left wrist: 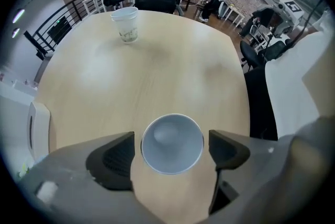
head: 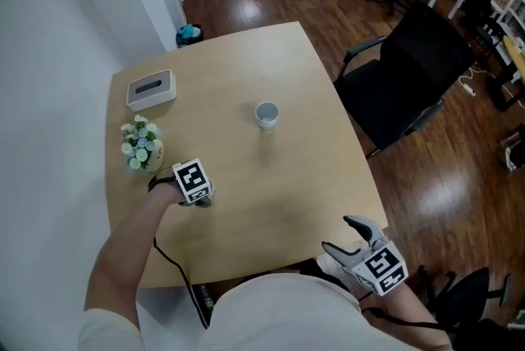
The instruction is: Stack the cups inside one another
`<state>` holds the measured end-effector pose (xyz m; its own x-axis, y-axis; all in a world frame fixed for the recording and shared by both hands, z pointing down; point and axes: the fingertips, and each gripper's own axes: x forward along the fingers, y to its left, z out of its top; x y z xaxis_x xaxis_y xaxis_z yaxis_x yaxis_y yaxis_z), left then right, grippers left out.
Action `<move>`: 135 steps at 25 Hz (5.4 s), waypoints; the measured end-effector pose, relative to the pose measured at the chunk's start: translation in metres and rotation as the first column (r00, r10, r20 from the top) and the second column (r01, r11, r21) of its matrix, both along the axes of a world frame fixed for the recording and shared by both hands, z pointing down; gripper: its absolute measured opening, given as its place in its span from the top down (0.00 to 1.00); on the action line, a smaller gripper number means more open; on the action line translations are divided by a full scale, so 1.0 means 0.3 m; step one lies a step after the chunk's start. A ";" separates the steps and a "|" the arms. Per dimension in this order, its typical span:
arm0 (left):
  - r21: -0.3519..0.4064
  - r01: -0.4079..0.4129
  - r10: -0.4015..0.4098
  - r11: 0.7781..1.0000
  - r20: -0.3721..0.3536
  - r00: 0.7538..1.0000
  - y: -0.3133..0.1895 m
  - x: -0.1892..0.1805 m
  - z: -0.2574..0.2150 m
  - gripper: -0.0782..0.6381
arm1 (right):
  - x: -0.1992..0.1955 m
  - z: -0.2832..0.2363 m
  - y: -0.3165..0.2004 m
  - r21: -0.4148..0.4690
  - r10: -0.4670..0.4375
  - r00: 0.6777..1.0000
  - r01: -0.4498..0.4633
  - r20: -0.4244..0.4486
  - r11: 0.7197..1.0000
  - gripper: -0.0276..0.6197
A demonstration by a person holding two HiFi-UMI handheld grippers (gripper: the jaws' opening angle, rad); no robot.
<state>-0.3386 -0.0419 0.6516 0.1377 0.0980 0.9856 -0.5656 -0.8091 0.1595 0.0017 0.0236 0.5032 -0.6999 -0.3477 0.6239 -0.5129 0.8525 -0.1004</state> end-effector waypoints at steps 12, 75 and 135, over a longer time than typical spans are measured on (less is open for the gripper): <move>0.046 -0.073 0.075 0.996 -0.041 0.996 -0.180 0.077 -0.208 0.35 | 0.120 0.027 -0.005 -0.005 0.109 0.994 -0.108 0.011 0.994 0.46; 0.129 -0.114 0.116 0.985 -0.014 0.993 -0.748 0.504 -0.530 0.30 | 0.448 0.076 -0.169 -0.059 0.118 0.992 -0.115 0.047 0.992 0.46; 0.451 0.551 -0.114 0.702 -0.692 0.713 0.735 0.425 -0.579 0.29 | -0.004 -0.048 0.279 0.116 -0.070 0.997 0.068 0.019 0.991 0.46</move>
<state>-0.2110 0.1787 0.4781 0.5806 -0.6395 0.5039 -0.7792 -0.6159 0.1161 0.0004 0.1075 0.4888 -0.7384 -0.3665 0.5660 -0.4512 0.8924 -0.0109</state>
